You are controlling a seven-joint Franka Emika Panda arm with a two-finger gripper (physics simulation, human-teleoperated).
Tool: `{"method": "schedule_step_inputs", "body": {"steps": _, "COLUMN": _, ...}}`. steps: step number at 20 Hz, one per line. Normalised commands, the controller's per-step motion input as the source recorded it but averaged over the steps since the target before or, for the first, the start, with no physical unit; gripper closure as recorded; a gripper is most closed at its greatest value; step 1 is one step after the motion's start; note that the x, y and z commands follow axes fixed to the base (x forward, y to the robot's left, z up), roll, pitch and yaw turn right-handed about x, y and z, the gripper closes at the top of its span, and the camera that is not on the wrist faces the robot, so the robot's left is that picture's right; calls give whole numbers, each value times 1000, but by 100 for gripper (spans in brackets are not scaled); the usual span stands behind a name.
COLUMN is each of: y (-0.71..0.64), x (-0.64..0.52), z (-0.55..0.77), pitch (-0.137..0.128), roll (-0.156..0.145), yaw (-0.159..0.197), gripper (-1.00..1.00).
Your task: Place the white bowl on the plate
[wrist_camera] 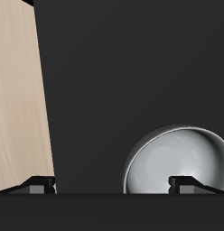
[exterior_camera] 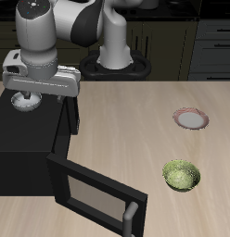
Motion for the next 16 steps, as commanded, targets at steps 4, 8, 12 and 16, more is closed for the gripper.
{"method": "schedule_step_inputs", "body": {"steps": 4, "y": -209, "x": -98, "z": -188, "pitch": 21, "roll": -12, "yaw": -38, "gripper": -100}}
{"method": "schedule_step_inputs", "body": {"steps": 8, "y": -124, "x": -31, "z": -291, "pitch": 30, "roll": -28, "yaw": 7, "gripper": 100}}
{"method": "schedule_step_inputs", "body": {"steps": 12, "y": 71, "x": -27, "z": -218, "pitch": 20, "roll": 19, "yaw": -1, "gripper": 100}}
{"method": "schedule_step_inputs", "body": {"steps": 16, "y": 102, "x": -76, "z": -206, "pitch": 19, "roll": 32, "yaw": 0, "gripper": 100}}
